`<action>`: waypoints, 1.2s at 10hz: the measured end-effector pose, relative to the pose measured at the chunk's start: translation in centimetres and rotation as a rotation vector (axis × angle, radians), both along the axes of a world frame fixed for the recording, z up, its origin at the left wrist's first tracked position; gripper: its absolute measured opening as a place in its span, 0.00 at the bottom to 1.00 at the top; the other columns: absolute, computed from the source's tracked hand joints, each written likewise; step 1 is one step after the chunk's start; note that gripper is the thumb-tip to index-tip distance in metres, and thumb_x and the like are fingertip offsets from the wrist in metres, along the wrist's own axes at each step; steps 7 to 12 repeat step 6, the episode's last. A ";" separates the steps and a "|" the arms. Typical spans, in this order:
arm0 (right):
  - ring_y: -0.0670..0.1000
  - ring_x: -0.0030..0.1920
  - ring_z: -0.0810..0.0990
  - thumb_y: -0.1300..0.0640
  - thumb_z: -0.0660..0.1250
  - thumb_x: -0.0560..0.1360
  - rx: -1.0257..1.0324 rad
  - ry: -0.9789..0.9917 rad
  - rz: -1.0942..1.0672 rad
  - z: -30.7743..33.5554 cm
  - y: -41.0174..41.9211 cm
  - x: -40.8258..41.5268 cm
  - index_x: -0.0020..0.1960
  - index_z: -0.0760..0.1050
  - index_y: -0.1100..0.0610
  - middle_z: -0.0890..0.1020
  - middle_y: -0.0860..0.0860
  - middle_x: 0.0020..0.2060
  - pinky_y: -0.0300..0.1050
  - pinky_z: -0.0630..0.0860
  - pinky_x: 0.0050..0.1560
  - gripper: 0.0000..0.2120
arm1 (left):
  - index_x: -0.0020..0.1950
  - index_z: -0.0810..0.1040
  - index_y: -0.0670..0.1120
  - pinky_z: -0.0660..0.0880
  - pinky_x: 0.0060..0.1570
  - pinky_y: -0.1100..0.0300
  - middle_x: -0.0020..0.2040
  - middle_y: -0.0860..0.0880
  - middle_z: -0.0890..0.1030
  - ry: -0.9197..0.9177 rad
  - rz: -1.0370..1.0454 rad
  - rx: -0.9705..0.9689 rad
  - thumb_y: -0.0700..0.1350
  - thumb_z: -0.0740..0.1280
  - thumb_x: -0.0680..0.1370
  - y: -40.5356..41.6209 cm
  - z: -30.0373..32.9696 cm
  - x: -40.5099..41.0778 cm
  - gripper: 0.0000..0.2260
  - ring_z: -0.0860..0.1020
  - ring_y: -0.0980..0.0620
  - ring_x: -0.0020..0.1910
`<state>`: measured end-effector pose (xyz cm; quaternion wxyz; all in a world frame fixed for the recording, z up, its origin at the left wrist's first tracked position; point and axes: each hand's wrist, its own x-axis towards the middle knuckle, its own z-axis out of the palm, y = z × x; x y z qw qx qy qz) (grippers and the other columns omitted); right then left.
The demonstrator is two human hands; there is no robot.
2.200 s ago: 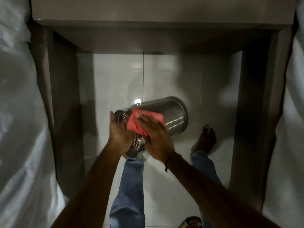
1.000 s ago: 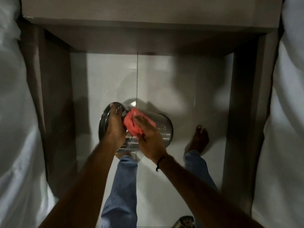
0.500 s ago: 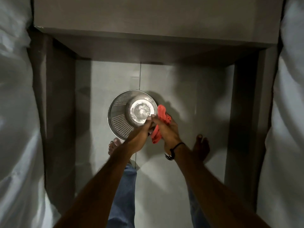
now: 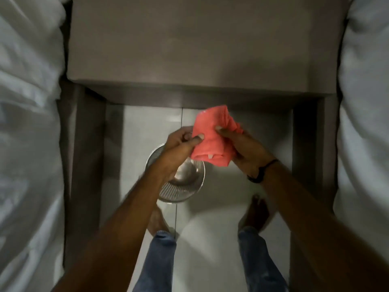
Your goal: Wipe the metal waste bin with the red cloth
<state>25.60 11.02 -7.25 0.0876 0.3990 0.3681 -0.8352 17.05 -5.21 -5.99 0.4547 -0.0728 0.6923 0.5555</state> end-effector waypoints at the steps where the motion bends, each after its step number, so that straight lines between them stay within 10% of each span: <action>1: 0.55 0.49 0.87 0.64 0.75 0.74 0.273 -0.075 -0.061 1.0 2.6 -7.0 0.63 0.79 0.66 0.87 0.58 0.52 0.52 0.83 0.49 0.19 | 0.58 0.79 0.39 0.83 0.46 0.50 0.50 0.39 0.84 0.206 0.041 -0.076 0.40 0.74 0.76 3.4 1.9 -6.0 0.13 0.83 0.43 0.47; 3: 0.60 0.51 0.86 0.61 0.79 0.69 0.677 -0.180 0.028 0.5 6.2 -19.5 0.43 0.81 0.60 0.86 0.60 0.51 0.55 0.85 0.54 0.08 | 0.54 0.80 0.43 0.80 0.50 0.55 0.51 0.43 0.84 0.535 -0.026 -0.359 0.44 0.76 0.73 9.0 1.3 -16.3 0.13 0.82 0.46 0.48; 4: 0.55 0.48 0.84 0.53 0.80 0.68 0.944 -0.239 0.195 -0.1 7.0 -22.0 0.53 0.82 0.62 0.85 0.56 0.51 0.29 0.74 0.29 0.19 | 0.58 0.82 0.39 0.79 0.56 0.53 0.57 0.39 0.85 0.603 -0.102 -0.456 0.45 0.75 0.74 10.0 -0.2 -19.2 0.15 0.83 0.41 0.56; 6: 0.60 0.67 0.77 0.43 0.71 0.74 1.157 -0.323 0.237 3.7 7.7 -20.8 0.70 0.71 0.56 0.79 0.58 0.67 0.49 0.74 0.67 0.30 | 0.65 0.77 0.35 0.73 0.64 0.50 0.65 0.34 0.79 0.612 -0.261 -0.529 0.48 0.67 0.80 9.7 2.9 -20.7 0.19 0.77 0.37 0.65; 12: 0.60 0.67 0.77 0.43 0.71 0.74 1.157 -0.323 0.237 3.7 7.7 -20.8 0.70 0.71 0.56 0.79 0.58 0.67 0.49 0.74 0.67 0.30 | 0.65 0.77 0.35 0.73 0.64 0.50 0.65 0.34 0.79 0.612 -0.261 -0.529 0.48 0.67 0.80 9.7 2.9 -20.7 0.19 0.77 0.37 0.65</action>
